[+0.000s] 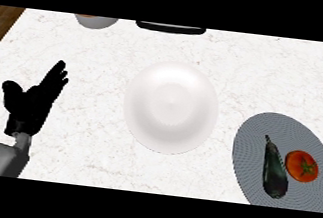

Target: Pick the tomato from the placemat and place it in the plate

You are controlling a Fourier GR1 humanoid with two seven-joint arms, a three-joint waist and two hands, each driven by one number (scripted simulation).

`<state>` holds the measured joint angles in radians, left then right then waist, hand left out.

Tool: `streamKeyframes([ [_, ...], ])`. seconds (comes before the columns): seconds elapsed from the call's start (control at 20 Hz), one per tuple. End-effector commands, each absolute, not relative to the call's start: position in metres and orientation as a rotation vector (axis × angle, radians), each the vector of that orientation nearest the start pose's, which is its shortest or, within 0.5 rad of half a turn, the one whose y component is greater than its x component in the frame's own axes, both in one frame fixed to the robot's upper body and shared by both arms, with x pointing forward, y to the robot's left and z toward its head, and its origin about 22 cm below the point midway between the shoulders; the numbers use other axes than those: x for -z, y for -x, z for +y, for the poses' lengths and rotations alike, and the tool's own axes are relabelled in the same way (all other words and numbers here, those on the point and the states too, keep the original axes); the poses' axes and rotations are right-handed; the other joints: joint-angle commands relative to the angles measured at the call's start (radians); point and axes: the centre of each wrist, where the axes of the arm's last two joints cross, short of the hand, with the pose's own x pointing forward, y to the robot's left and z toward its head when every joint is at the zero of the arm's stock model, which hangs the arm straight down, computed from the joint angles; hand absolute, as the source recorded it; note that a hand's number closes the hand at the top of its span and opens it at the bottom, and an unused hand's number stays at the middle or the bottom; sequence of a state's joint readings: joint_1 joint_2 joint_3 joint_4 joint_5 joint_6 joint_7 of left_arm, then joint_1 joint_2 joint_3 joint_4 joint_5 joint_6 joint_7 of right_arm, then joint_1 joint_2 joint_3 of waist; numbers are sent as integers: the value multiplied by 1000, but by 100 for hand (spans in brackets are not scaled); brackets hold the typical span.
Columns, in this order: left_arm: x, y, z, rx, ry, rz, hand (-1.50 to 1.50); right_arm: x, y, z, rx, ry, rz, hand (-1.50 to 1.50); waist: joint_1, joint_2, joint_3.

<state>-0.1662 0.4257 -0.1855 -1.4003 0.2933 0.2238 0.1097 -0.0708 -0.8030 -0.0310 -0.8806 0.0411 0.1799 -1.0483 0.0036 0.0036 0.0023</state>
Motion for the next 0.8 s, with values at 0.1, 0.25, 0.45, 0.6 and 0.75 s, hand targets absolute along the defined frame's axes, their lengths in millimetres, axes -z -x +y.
streamKeyframes([
  [0.1,-21,-286,290,91,-184,-1401,0,-14,-205,-504,-960,291,-1825,-150,-4,-3,-2],
  [0.25,-34,-288,287,86,-180,-1399,0,-25,-217,-496,-1055,311,-1766,-150,-4,-4,-2],
  [0.45,-20,-283,276,90,-181,-1395,0,-25,-218,-488,-1142,431,-1704,-150,-7,-4,-2],
  [0.6,-16,-271,297,76,-181,-1398,0,-30,-217,-478,-1189,500,-1644,-150,-7,-6,-3],
  [0.75,-17,-277,298,79,-171,-1407,0,-17,-226,-472,-1244,501,-1569,-150,-2,-4,-2],
])
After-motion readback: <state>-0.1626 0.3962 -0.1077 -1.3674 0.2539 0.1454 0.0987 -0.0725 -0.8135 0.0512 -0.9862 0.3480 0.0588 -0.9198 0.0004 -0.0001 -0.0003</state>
